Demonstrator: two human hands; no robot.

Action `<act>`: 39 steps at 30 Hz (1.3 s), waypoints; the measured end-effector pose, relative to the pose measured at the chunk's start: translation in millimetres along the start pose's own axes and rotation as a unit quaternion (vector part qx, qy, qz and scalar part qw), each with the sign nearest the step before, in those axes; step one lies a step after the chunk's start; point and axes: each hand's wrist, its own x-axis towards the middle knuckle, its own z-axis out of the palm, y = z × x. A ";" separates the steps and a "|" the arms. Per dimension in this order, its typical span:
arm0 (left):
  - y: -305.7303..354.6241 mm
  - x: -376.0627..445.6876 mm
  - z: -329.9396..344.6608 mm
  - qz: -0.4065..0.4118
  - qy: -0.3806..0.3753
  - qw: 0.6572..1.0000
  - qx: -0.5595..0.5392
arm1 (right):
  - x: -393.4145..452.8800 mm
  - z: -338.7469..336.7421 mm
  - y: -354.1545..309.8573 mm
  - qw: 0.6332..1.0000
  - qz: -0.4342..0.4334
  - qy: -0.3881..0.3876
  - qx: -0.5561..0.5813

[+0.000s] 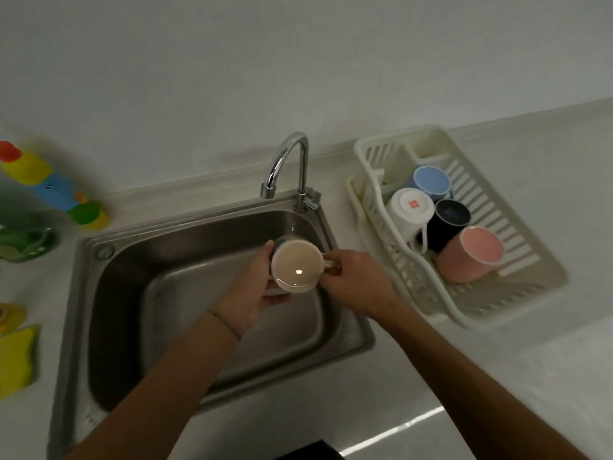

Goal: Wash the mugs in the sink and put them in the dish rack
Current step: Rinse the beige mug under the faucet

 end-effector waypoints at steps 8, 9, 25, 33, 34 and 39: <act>23.7 -45.4 71.9 0.131 -0.121 0.971 0.161 | -42.8 -78.0 29.4 0.988 0.125 0.049 0.072; 26.7 -51.0 83.9 0.144 -0.138 0.964 0.178 | -46.6 -88.3 36.6 0.985 0.134 0.062 0.085; 20.9 -24.6 240.2 0.266 -0.079 0.872 0.402 | -47.9 -170.5 164.0 0.971 0.175 0.002 0.161; 11.7 -4.9 247.2 0.307 -0.043 0.806 0.504 | -30.4 -155.5 194.3 0.979 0.136 -0.073 0.132; 10.4 -3.4 247.9 0.315 -0.039 0.798 0.512 | -29.6 -154.8 195.3 0.978 0.135 -0.081 0.134; 7.8 -2.6 249.2 0.316 -0.055 0.760 0.565 | -28.7 -153.6 198.7 0.977 0.134 -0.111 0.121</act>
